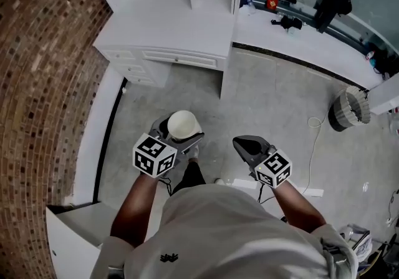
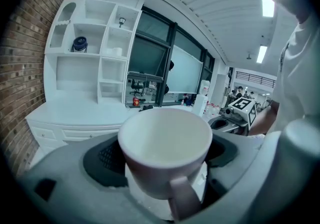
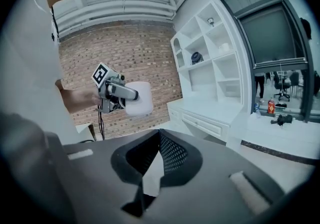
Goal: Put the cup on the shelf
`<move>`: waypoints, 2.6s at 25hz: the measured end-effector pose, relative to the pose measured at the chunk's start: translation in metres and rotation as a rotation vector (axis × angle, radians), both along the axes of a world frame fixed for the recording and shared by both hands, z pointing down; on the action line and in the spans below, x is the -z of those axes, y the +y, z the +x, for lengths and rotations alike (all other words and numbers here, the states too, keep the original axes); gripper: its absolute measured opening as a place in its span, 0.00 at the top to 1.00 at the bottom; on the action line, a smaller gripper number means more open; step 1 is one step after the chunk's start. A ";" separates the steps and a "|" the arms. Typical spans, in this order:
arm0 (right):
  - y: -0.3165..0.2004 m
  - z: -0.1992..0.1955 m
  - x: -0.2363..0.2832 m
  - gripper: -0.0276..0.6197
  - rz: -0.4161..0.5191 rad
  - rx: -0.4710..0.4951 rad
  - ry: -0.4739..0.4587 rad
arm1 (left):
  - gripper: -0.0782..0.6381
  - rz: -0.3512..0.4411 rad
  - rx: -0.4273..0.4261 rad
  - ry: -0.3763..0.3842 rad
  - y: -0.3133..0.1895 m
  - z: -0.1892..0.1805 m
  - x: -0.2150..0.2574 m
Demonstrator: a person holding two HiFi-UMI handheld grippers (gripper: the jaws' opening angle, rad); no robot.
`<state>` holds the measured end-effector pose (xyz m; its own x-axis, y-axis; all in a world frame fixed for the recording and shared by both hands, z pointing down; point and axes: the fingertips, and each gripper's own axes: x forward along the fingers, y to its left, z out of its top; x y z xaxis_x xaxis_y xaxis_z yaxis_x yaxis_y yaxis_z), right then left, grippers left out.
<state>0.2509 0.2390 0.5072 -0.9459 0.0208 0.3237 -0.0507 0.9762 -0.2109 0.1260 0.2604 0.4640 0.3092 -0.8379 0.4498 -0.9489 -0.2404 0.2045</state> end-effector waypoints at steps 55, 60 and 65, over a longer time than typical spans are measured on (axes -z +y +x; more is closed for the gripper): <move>-0.344 -0.192 0.005 0.94 0.000 -0.214 0.022 | 0.29 0.046 -0.218 -0.086 -0.451 -0.246 0.044; -0.380 -0.206 0.012 0.94 0.014 -0.297 0.011 | 0.29 0.052 -0.253 -0.106 -0.505 -0.271 0.048; -0.412 -0.218 0.019 0.94 0.022 -0.385 0.005 | 0.29 0.061 -0.295 -0.117 -0.559 -0.295 0.055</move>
<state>0.0332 -0.1730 0.4881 -0.8815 -0.3430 0.3246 -0.4157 0.8897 -0.1888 -0.1686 -0.2989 0.4089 0.4918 -0.7462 0.4487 -0.8527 -0.5170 0.0749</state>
